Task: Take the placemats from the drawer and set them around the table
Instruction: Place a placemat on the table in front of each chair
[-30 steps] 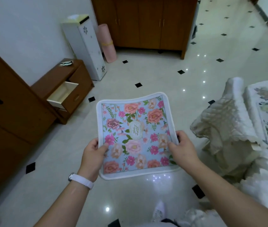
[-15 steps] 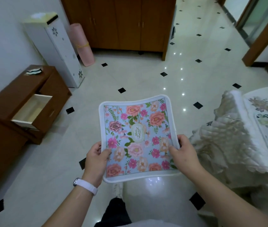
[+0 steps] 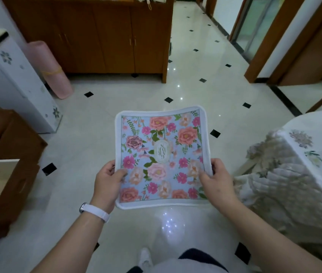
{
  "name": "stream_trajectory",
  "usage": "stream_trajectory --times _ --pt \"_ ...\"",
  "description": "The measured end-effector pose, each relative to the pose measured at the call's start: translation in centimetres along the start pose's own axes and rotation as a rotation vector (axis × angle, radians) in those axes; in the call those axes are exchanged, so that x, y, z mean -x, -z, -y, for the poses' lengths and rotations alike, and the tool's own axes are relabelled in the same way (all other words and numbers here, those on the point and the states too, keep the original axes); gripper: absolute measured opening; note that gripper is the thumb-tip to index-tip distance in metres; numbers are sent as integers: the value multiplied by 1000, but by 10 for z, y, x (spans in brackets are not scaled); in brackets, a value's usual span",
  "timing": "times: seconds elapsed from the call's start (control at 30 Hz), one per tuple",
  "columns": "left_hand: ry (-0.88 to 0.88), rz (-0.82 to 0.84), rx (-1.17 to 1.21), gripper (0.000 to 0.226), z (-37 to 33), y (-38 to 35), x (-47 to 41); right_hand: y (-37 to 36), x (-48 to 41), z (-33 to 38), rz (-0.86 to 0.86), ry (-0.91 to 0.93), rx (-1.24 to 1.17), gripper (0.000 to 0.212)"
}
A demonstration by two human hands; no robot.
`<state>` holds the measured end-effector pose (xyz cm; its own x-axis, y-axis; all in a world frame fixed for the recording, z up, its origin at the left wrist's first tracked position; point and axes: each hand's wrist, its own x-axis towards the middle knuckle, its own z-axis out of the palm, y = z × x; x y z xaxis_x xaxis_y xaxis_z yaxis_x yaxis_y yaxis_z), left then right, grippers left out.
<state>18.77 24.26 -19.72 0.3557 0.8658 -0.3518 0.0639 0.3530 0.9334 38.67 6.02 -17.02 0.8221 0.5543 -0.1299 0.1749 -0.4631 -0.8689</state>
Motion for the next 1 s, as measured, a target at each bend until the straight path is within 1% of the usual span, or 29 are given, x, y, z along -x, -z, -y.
stream_trajectory --times 0.07,0.2,0.47,0.63,0.73,0.83,1.0 --pt "1 15 10 20 -7 -2 -20 -6 -15 6 -35 0 14 13" --pt "14 38 1 18 -17 -14 -60 -15 -55 13 -30 -17 46 13" --pt "19 -1 -63 17 -42 -67 -149 -21 -169 20 -16 -51 16 13" --pt "-19 6 -113 19 -79 -138 -213 -3 -262 26 -29 -84 -46 12" --pt "-48 56 -144 21 -101 -191 -251 20 -311 26 -47 -92 -89 12" --pt "-103 68 -198 24 -116 -238 -289 42 -358 26 -109 -113 -122 8" --pt "-94 154 -184 21 -141 -297 -340 58 -422 32 -181 -130 -134 9"
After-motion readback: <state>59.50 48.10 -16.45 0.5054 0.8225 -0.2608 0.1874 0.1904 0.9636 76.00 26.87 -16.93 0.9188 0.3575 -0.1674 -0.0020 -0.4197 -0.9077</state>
